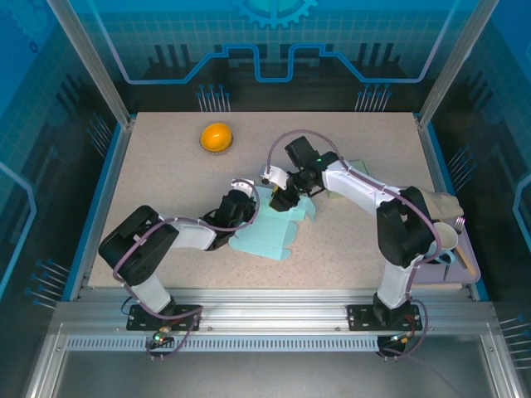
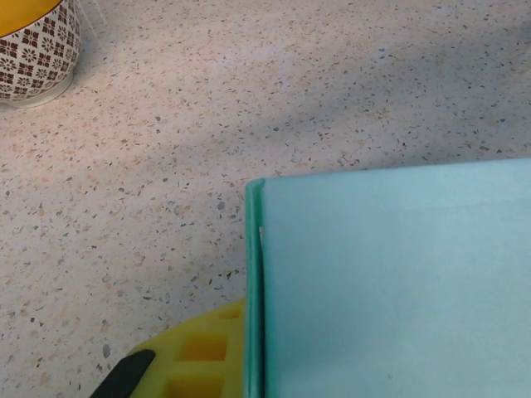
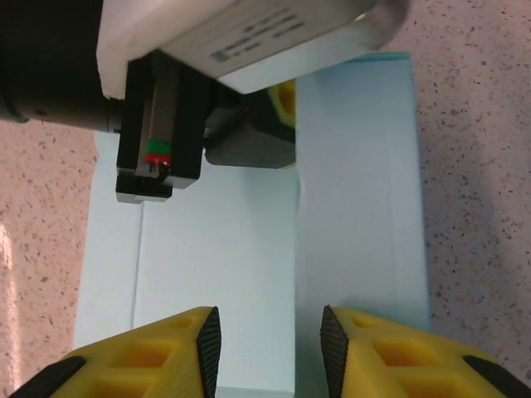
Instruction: Fold the paper box
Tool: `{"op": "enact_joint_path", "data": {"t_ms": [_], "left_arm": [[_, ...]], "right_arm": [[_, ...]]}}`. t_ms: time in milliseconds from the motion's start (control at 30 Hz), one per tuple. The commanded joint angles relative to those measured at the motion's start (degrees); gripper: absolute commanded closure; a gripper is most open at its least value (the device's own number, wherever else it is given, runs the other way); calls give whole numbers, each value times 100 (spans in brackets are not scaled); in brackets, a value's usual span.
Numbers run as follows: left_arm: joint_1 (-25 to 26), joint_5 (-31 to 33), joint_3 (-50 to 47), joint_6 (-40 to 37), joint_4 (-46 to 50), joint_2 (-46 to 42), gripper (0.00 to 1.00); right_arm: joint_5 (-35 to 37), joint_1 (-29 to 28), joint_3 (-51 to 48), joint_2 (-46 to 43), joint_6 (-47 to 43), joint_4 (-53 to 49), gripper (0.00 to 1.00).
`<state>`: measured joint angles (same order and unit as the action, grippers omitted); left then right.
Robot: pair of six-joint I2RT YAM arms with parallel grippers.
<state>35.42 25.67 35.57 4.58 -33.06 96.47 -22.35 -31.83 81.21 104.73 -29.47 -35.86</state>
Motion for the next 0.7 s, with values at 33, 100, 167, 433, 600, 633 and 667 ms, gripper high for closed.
{"op": "enact_joint_path", "data": {"t_ms": [33, 100, 167, 433, 600, 633, 667], "left_arm": [[44, -119, -259, -87, 304, -58, 100], [47, -122, -277, -111, 317, -83, 100], [45, -132, -268, -86, 380, -114, 100], [228, 343, 55, 568, 1269, -137, 100], [416, 650, 181, 910, 1547, -33, 100], [441, 698, 203, 999, 1613, -23, 100], [461, 757, 203, 1062, 1646, -23, 100]], "right_arm": [[-160, 80, -80, -442, 930, 254, 60], [91, 90, -122, -563, 1238, 352, 60], [369, 98, -159, -677, 1534, 369, 60], [2109, 71, -594, -1437, 4048, 66, 61], [2281, -134, -1077, -1738, 5158, 476, 61], [2273, -139, -1212, -1771, 5397, 661, 61], [2278, -139, -1318, -1800, 5591, 798, 60]]}}
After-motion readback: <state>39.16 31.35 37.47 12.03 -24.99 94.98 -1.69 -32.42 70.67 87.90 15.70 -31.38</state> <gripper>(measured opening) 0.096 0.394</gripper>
